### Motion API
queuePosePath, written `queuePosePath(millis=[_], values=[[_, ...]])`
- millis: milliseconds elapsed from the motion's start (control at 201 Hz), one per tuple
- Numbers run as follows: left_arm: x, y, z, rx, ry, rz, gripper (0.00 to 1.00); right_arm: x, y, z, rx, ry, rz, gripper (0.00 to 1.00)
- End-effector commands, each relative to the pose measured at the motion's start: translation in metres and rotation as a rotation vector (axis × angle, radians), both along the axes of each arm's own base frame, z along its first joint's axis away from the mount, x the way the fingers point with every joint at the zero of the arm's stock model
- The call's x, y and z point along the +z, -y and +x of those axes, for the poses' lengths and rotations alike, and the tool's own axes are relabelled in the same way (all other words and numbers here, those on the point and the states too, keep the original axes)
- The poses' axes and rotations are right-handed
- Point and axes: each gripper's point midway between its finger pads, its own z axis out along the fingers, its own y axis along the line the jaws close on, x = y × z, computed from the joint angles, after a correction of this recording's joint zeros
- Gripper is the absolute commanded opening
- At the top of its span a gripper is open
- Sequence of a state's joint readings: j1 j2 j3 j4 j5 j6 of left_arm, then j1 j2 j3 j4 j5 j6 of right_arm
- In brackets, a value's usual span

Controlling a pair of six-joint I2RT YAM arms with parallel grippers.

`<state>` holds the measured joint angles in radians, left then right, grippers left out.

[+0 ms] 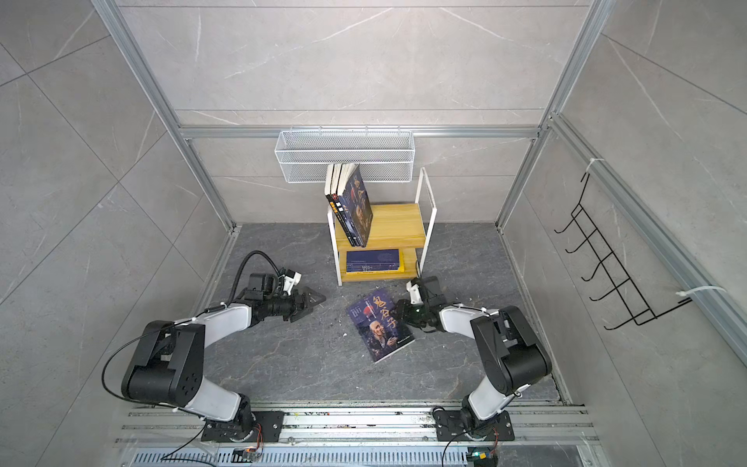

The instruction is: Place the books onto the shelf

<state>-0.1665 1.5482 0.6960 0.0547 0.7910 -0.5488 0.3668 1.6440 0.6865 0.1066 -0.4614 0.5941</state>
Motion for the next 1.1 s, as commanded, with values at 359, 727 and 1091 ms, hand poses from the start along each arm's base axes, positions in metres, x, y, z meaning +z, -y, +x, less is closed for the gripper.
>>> queuePosePath(millis=[359, 727, 1091], values=[[-0.053, 0.005, -0.018, 0.061, -0.181, 0.114, 0.74, -0.054, -0.042, -0.078, -0.064, -0.2, -0.02, 0.5], [-0.051, 0.03, -0.018, 0.025, -0.273, 0.024, 0.59, -0.068, -0.062, -0.093, -0.024, -0.208, -0.076, 0.36], [0.007, 0.069, -0.026, -0.095, -0.227, -0.12, 0.56, -0.093, -0.078, -0.086, 0.011, -0.244, -0.087, 0.25]])
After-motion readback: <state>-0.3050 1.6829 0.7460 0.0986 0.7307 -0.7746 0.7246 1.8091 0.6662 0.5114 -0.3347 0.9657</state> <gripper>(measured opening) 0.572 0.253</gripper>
